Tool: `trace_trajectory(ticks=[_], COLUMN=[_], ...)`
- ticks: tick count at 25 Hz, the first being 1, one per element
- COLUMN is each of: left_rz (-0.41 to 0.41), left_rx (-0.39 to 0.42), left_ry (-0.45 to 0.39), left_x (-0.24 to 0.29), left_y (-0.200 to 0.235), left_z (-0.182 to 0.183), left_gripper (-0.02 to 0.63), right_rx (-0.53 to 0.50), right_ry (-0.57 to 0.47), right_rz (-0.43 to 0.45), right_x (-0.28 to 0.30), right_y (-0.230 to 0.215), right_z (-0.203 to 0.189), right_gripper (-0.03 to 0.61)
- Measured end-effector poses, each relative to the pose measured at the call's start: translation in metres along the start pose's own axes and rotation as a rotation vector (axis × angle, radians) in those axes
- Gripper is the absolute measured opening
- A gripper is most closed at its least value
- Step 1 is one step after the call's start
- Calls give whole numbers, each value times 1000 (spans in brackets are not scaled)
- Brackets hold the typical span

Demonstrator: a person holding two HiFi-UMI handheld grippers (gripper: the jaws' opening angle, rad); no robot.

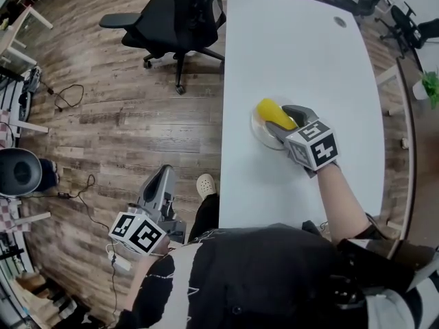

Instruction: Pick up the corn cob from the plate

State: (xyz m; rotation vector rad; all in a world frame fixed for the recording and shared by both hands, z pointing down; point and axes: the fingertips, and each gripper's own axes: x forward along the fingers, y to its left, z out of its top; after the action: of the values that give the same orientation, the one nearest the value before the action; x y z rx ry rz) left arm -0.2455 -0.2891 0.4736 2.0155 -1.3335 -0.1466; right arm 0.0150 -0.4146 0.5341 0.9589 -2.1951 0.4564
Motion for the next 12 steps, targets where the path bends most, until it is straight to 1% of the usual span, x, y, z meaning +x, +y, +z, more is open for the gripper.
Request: trace_trajectory(ticks=[5, 12], left_rz=[17, 31], left_rx=[-1, 2], left_ry=[-8, -17], left_x=[-6, -11], left_y=[2, 4], left_z=[1, 0], left_gripper=[12, 12], right_rx=[-10, 11], right_ry=[2, -10], right_rz=[-9, 26], right_x=[4, 9], right_y=[-1, -1], right_z=[-1, -2], right_gripper=[255, 255])
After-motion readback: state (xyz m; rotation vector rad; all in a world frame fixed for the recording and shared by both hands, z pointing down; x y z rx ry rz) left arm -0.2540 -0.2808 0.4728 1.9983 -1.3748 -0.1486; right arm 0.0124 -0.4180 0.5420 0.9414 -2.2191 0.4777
